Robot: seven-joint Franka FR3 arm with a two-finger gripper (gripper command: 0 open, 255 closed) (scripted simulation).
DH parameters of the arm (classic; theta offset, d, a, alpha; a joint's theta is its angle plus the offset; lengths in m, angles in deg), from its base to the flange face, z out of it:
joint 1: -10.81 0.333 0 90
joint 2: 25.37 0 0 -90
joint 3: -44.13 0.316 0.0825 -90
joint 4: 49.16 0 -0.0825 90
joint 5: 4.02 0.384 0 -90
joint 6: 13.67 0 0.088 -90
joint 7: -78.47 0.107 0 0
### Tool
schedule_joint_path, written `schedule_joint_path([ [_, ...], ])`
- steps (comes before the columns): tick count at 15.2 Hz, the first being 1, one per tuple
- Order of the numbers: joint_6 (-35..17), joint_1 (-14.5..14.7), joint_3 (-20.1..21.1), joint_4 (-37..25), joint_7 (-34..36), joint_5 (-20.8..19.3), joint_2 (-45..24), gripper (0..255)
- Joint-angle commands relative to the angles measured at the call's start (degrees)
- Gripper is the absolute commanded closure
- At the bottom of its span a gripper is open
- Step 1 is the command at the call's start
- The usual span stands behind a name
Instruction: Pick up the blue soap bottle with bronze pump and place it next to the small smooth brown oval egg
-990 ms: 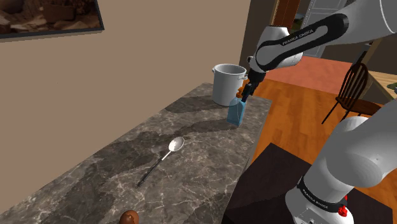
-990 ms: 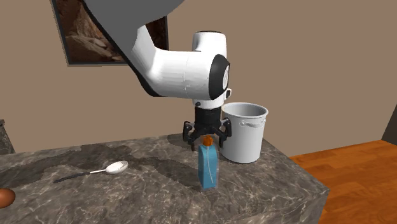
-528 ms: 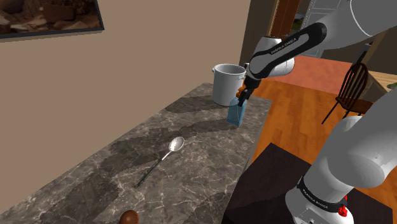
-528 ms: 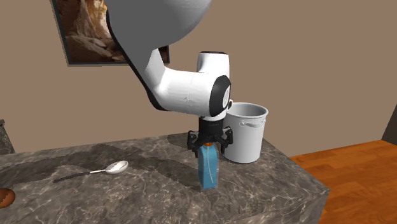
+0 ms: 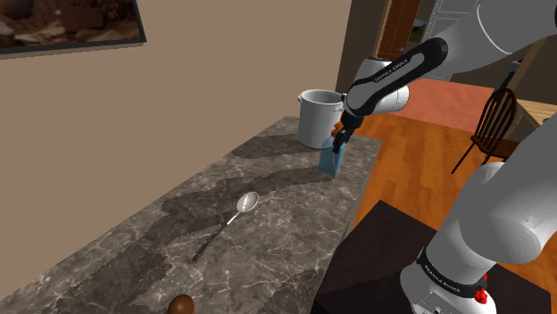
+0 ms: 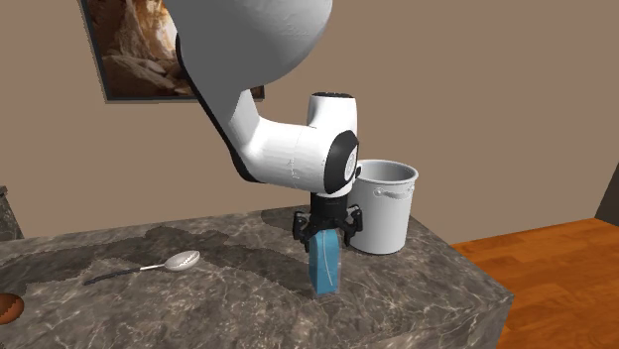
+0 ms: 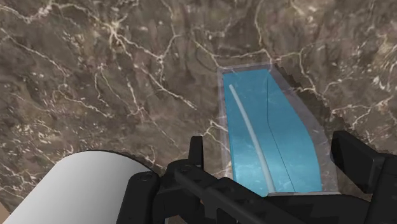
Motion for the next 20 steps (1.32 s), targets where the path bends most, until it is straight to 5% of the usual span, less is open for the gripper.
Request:
schedule_joint_path([
  [1,-0.03,0.01,0.0,0.0,0.0,0.02,-0.02,0],
  [2,-0.01,0.01,0.0,0.0,0.0,0.01,-0.01,0],
  [3,-0.01,0.01,0.0,0.0,0.0,0.01,-0.01,255],
  [12,-0.03,0.0,0.01,0.0,0.0,0.02,-0.03,255],
  [20,7.1,-0.99,1.44,-2.74,2.11,-2.37,4.65,255],
])
